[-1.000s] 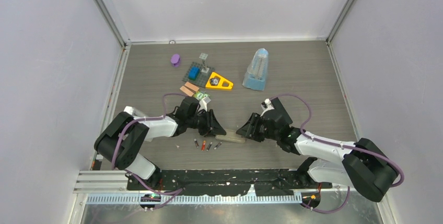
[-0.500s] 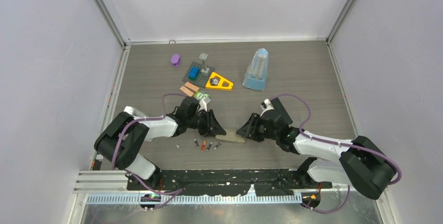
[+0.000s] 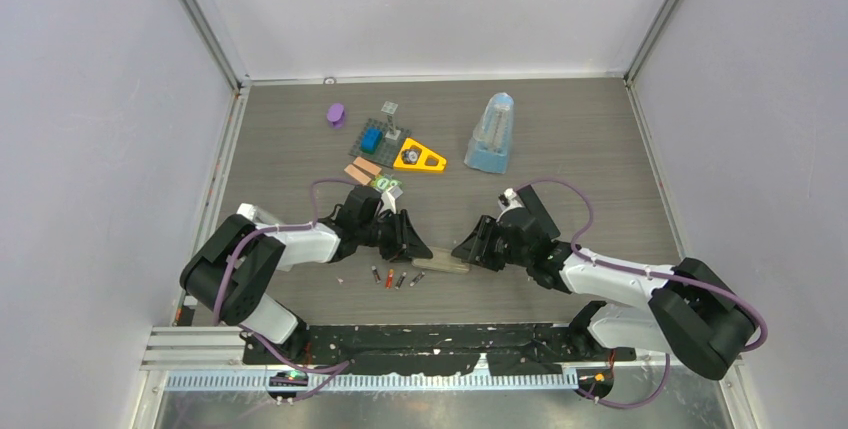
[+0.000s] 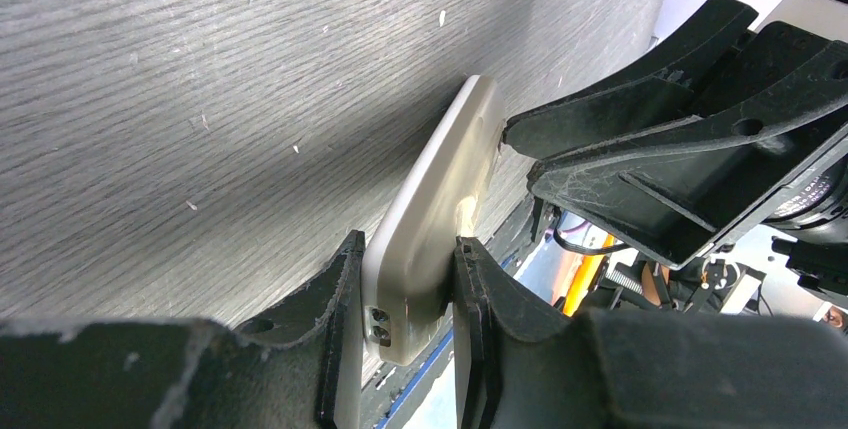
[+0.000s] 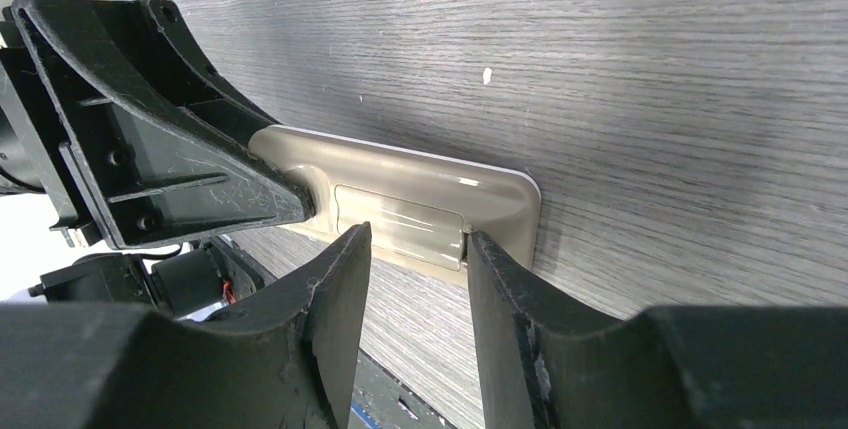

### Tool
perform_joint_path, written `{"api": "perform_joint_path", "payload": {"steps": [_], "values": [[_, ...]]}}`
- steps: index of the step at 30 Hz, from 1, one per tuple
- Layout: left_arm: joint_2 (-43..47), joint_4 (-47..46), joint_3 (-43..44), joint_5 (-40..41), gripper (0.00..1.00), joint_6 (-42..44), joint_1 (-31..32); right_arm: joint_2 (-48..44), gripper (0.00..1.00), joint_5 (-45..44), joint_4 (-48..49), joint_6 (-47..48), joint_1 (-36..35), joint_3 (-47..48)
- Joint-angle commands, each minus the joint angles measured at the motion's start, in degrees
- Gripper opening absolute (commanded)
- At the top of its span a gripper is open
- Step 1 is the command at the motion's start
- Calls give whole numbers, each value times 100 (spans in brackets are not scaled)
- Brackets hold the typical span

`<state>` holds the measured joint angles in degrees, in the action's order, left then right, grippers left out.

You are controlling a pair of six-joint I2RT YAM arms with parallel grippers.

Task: Load the batteries into the remote control
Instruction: Remove the battery cover from the remote control.

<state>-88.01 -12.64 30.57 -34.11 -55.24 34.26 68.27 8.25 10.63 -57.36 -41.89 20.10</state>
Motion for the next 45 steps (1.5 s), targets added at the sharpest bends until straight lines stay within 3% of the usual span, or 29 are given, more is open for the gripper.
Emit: {"api": "perform_joint_path", "payload": {"steps": [1, 25, 38, 45], "values": [[-217, 944, -271, 1281, 0, 357, 38, 13, 46, -443, -579, 76, -38, 71], [-181, 984, -246, 1377, 0, 301, 38, 731, 46, -353, -949, 153, -47, 308], [-206, 905, -261, 1300, 0, 318, 36, 1076, 48, 647, 655, 37, -52, -42], [-68, 1147, -220, 1594, 0, 362, 59, 617, 48, 982, 1663, 74, -48, -133]]}}
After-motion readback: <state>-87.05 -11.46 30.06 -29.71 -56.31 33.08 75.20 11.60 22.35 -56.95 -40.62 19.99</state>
